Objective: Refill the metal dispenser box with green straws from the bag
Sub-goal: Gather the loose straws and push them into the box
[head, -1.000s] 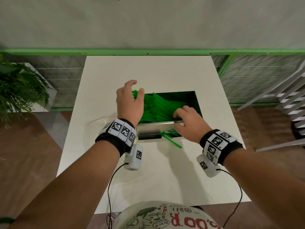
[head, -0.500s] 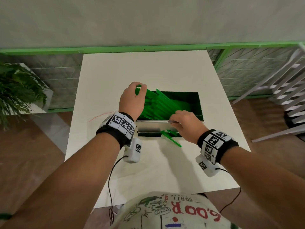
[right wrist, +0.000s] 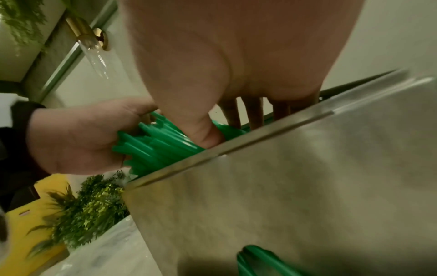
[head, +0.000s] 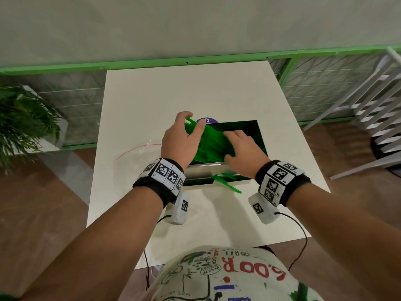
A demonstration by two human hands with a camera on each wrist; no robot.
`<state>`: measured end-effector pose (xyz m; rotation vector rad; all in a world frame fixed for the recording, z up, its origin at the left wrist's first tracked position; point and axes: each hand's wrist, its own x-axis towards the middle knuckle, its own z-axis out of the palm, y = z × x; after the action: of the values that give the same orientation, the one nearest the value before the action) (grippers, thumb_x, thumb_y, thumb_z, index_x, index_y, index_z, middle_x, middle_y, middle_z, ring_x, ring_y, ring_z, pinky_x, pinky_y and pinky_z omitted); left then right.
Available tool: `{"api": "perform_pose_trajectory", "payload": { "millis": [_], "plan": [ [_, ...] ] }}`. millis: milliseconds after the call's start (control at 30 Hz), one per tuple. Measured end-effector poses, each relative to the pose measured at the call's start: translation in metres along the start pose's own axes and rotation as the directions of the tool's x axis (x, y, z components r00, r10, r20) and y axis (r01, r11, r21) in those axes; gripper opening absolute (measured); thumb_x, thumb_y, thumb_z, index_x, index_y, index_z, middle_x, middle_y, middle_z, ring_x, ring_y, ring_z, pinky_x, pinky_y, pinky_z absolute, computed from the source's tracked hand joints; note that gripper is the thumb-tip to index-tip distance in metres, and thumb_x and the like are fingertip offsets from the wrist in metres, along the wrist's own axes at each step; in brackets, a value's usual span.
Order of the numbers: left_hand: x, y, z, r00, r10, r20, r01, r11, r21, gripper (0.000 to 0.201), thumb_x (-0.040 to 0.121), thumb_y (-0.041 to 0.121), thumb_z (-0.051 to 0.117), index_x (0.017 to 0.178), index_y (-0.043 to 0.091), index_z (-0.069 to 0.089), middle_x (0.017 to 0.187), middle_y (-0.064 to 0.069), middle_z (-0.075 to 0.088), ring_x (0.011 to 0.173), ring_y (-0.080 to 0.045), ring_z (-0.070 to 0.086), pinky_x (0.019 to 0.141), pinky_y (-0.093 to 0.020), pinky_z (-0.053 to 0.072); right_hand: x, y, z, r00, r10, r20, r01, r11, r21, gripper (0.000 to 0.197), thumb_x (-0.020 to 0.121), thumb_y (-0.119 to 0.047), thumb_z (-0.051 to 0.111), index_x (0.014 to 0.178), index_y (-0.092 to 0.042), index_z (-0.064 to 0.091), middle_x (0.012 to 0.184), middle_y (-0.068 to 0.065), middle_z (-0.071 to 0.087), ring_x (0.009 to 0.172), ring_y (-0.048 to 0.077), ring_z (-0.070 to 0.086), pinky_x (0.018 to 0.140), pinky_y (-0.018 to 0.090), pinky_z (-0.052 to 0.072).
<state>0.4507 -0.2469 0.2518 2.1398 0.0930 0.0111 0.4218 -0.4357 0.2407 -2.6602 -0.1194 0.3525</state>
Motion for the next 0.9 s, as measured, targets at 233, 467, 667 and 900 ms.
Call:
{"api": "perform_pose_trajectory", "payload": {
  "millis": [233,467,667,900],
  "plan": [
    [0.016,-0.009,-0.001,0.995,-0.053,-0.088,0.048,0.997,-0.057,0.023,0.091,0.042,0.071,0.090,0.020,0.071,0.070,0.010,0.065,0.064,-0.015,0.062,0.068,-0.029,0.054,0.009,-0.013,0.001,0.999,-0.038,-0.034,0.036,0.996,-0.076,0.066,0.084,-0.006,0.059,0.147,-0.018,0.041,0.136,0.010,0.047,0.109,0.036,0.047,0.096,0.044,0.044],
    [0.020,-0.012,-0.017,0.975,-0.073,-0.211,0.027,0.977,-0.214,0.018,0.088,0.024,0.070,0.071,0.024,0.065,0.066,0.012,0.061,0.053,-0.001,0.050,0.055,-0.012,0.040,0.008,-0.004,0.005,0.991,-0.063,-0.120,0.059,0.997,-0.039,0.065,0.081,-0.005,0.060,0.143,-0.016,0.045,0.137,0.008,0.047,0.109,0.033,0.045,0.096,0.043,0.044],
    [0.010,-0.012,-0.001,0.999,-0.028,0.021,0.030,0.994,-0.108,0.021,0.095,0.033,0.067,0.110,0.019,0.060,0.113,0.001,0.056,0.091,-0.009,0.057,0.081,-0.025,0.041,0.010,0.001,0.012,0.979,-0.031,-0.204,0.008,0.994,-0.113,0.065,0.072,-0.012,0.062,0.136,-0.014,0.052,0.134,0.006,0.054,0.111,0.038,0.048,0.090,0.047,0.047],
    [0.005,-0.009,-0.001,0.996,0.009,-0.091,-0.015,0.997,-0.070,0.049,0.097,0.042,0.066,0.133,0.015,0.046,0.132,-0.004,0.041,0.109,-0.014,0.048,0.091,-0.027,0.041,0.010,-0.002,0.010,0.968,0.035,-0.250,0.000,0.991,0.136,0.071,0.072,-0.006,0.064,0.139,-0.007,0.042,0.136,0.013,0.047,0.121,0.032,0.044,0.102,0.044,0.043]
  ]
}}
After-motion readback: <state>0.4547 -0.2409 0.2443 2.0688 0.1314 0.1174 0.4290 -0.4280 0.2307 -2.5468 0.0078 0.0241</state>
